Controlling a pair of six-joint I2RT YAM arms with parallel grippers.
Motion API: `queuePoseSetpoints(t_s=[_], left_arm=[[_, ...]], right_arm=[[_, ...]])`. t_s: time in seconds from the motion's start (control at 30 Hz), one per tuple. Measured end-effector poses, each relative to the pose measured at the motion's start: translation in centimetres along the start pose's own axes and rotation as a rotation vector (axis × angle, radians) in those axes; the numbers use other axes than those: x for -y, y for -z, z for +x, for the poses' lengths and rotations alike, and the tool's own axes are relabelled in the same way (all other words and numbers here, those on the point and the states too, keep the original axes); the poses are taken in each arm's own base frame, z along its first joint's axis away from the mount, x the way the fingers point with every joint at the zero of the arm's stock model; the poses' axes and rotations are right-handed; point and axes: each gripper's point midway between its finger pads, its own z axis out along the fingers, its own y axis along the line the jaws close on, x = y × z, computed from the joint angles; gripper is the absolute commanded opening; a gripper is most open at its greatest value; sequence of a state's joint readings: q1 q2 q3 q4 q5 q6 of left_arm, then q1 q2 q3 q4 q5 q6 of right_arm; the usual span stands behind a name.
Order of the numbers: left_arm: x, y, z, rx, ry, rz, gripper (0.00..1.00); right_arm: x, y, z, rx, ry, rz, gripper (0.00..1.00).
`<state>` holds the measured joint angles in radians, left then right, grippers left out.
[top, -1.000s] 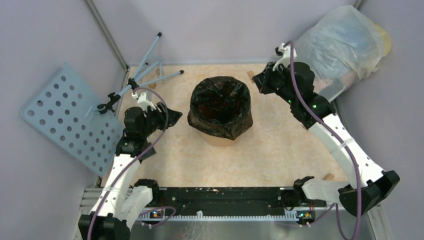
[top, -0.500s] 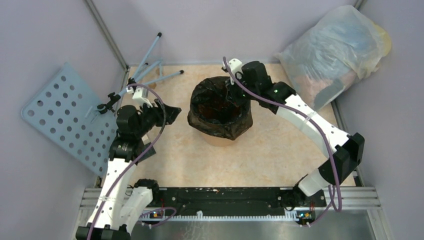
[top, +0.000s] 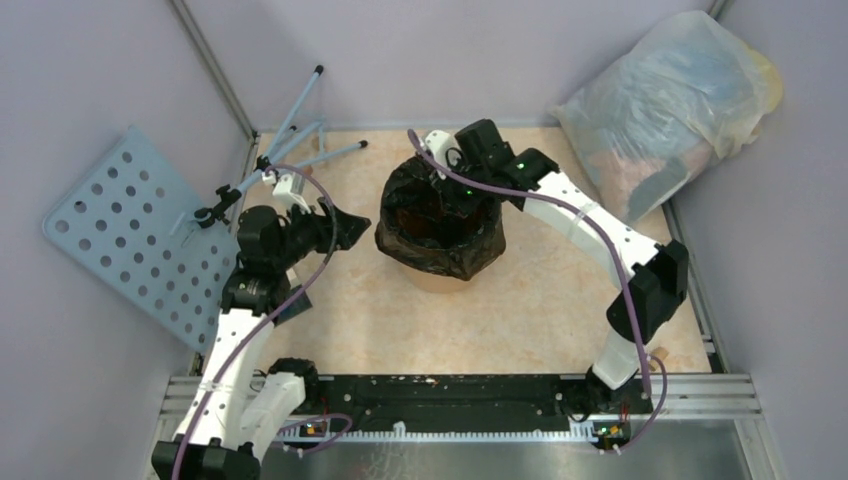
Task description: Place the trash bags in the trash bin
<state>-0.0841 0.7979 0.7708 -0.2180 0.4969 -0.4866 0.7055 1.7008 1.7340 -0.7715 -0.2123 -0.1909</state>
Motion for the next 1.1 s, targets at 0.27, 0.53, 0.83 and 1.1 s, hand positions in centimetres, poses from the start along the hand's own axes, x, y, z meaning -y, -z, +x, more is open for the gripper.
queuePoseSetpoints(t_s=[0.27, 0.53, 0.83, 1.1], left_arm=[[-0.4, -0.9, 0.0, -0.010, -0.004, 0.006, 0.78], [-0.4, -2.0, -0.5, -0.017, 0.007, 0.023, 0.77], [-0.2, -2.6, -0.9, -0.009, 0.003, 0.050, 0.77], [0.1, -2.7, -1.1, -0.002, -0.007, 0.068, 0.75]], right_arm=[[-1.6, -2.8, 3.4, -0.140, 0.058, -0.027, 0.00], [-1.3, -5.0, 7.6, -0.222, 0.061, 0.001, 0.00], [-1.1, -8.1, 11.6, -0.310, 0.063, 0.020, 0.00], [-0.5, -10.4, 14.2, -0.366, 0.047, 0.054, 0.00]])
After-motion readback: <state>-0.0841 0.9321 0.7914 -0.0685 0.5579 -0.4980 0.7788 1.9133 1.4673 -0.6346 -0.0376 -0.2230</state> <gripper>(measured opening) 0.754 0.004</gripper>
